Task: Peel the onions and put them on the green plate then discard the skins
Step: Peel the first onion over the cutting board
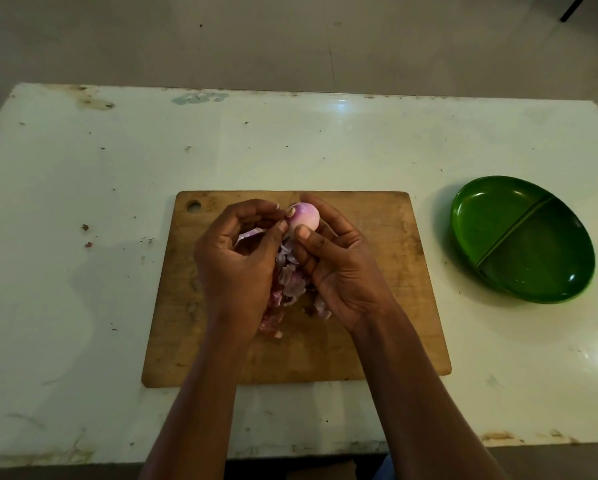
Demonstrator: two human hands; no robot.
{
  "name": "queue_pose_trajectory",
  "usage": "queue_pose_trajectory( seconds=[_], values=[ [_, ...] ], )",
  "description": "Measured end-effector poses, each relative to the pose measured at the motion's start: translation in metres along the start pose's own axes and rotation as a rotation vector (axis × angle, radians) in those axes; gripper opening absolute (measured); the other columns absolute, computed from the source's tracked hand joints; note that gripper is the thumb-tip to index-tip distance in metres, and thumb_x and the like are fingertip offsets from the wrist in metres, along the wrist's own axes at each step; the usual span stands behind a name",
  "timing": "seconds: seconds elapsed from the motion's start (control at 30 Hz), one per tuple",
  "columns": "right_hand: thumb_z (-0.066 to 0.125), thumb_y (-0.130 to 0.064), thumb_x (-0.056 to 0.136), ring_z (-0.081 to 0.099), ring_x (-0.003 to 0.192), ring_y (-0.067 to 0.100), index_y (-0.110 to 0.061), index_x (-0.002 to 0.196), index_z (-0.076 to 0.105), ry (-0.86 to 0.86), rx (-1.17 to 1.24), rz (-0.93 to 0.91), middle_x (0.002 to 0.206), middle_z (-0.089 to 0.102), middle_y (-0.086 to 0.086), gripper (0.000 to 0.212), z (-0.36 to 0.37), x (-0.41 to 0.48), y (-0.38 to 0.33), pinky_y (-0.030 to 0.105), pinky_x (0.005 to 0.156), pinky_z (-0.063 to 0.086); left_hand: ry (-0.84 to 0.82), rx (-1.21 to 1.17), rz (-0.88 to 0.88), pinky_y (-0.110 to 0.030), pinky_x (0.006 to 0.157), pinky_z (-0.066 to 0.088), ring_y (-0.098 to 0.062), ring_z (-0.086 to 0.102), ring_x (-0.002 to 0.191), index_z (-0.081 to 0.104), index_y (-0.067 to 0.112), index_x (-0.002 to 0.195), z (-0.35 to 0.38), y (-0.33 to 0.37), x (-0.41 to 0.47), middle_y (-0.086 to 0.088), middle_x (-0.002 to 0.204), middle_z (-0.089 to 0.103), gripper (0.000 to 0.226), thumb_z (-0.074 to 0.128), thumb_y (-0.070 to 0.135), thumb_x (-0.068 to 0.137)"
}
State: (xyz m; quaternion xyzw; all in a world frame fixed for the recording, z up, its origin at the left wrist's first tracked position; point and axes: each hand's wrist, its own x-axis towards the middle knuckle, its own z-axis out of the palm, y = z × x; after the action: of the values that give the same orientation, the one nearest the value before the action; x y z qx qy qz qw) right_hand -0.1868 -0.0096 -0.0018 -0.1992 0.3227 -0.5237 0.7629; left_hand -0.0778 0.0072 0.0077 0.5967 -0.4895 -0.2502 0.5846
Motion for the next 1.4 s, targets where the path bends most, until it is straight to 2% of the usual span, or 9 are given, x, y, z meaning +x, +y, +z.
queue_pose_trajectory(
  seconds=[0.2, 0.33, 0.5, 0.77, 0.9, 1.0, 1.07, 1.2, 1.4],
  values=[
    [0.076, -0.005, 0.055, 0.069, 0.088, 0.021, -0.011, 0.101, 0.072, -0.013, 0.018, 0.000, 0.100, 0.071, 0.009, 0.047, -0.001, 0.001, 0.003, 0.026, 0.069, 0.058, -0.002, -0.027, -0.034, -0.010, 0.069, 0.050, 0.003, 0.065, 0.081, 0.061, 0.031, 0.086, -0.002, 0.000, 0.002, 0.019, 0.085, 0.065, 0.029, 0.074, 0.006, 0.078],
    [0.079, -0.012, 0.052, 0.069, 0.087, 0.020, -0.014, 0.101, 0.073, -0.010, -0.050, -0.001, 0.099, 0.070, 0.008, 0.049, -0.004, 0.001, 0.001, 0.025, 0.068, 0.057, -0.101, -0.059, -0.113, -0.016, 0.072, 0.053, -0.002, 0.067, 0.082, 0.062, 0.033, 0.089, -0.005, -0.004, 0.005, 0.022, 0.081, 0.068, 0.031, 0.073, 0.007, 0.078],
    [0.077, -0.013, 0.056, 0.066, 0.092, 0.023, -0.015, 0.107, 0.070, -0.025, -0.152, -0.007, 0.100, 0.070, 0.007, 0.052, -0.007, 0.001, -0.002, 0.031, 0.076, 0.058, -0.156, -0.092, -0.204, -0.021, 0.073, 0.056, -0.007, 0.068, 0.083, 0.059, 0.028, 0.093, -0.007, -0.006, 0.005, 0.008, 0.089, 0.068, 0.028, 0.072, 0.009, 0.078],
    [0.074, -0.005, 0.064, 0.065, 0.096, 0.027, -0.018, 0.107, 0.071, -0.005, -0.284, -0.023, 0.103, 0.071, 0.006, 0.045, -0.010, 0.000, 0.001, 0.037, 0.081, 0.058, -0.132, -0.015, -0.234, -0.010, 0.066, 0.050, -0.001, 0.064, 0.081, 0.048, 0.024, 0.084, -0.004, -0.006, 0.001, 0.005, 0.086, 0.061, 0.028, 0.065, 0.001, 0.084],
    [0.076, -0.007, 0.063, 0.065, 0.101, 0.030, -0.015, 0.110, 0.070, 0.016, -0.344, -0.047, 0.111, 0.069, 0.008, 0.048, -0.008, 0.000, 0.003, 0.035, 0.078, 0.058, -0.131, 0.103, -0.232, -0.005, 0.060, 0.046, -0.015, 0.058, 0.082, 0.045, 0.010, 0.087, -0.001, -0.005, 0.000, -0.013, 0.091, 0.057, 0.014, 0.057, 0.003, 0.091],
    [0.076, -0.008, 0.063, 0.065, 0.096, 0.027, -0.014, 0.111, 0.069, 0.016, -0.353, -0.050, 0.107, 0.070, 0.006, 0.050, -0.006, -0.002, 0.004, 0.030, 0.071, 0.057, -0.156, 0.156, -0.228, -0.003, 0.057, 0.041, -0.008, 0.048, 0.073, 0.038, 0.020, 0.078, 0.000, -0.001, -0.002, -0.004, 0.081, 0.048, 0.025, 0.051, 0.007, 0.095],
    [0.076, -0.009, 0.062, 0.065, 0.097, 0.026, -0.015, 0.111, 0.069, 0.005, -0.374, -0.061, 0.105, 0.070, 0.004, 0.050, -0.007, -0.002, 0.003, 0.031, 0.073, 0.057, -0.169, 0.186, -0.224, -0.003, 0.055, 0.039, -0.005, 0.044, 0.069, 0.038, 0.016, 0.082, 0.000, 0.001, -0.003, 0.004, 0.077, 0.042, 0.019, 0.048, 0.007, 0.096],
    [0.078, -0.011, 0.062, 0.066, 0.100, 0.026, -0.018, 0.109, 0.070, -0.008, -0.412, -0.089, 0.109, 0.070, 0.007, 0.049, -0.007, -0.001, 0.003, 0.035, 0.078, 0.057, -0.210, 0.212, -0.225, -0.011, 0.058, 0.041, -0.011, 0.050, 0.083, 0.041, 0.013, 0.096, 0.002, -0.003, -0.004, -0.005, 0.091, 0.049, 0.008, 0.044, 0.006, 0.097],
    [0.078, -0.011, 0.061, 0.066, 0.101, 0.024, -0.017, 0.109, 0.069, 0.002, -0.469, -0.129, 0.109, 0.070, 0.003, 0.049, -0.007, -0.001, 0.003, 0.039, 0.081, 0.058, -0.220, 0.229, -0.183, -0.008, 0.055, 0.043, -0.006, 0.050, 0.076, 0.039, 0.013, 0.097, 0.004, -0.004, -0.006, -0.002, 0.090, 0.047, 0.010, 0.043, 0.003, 0.096]
  ],
)
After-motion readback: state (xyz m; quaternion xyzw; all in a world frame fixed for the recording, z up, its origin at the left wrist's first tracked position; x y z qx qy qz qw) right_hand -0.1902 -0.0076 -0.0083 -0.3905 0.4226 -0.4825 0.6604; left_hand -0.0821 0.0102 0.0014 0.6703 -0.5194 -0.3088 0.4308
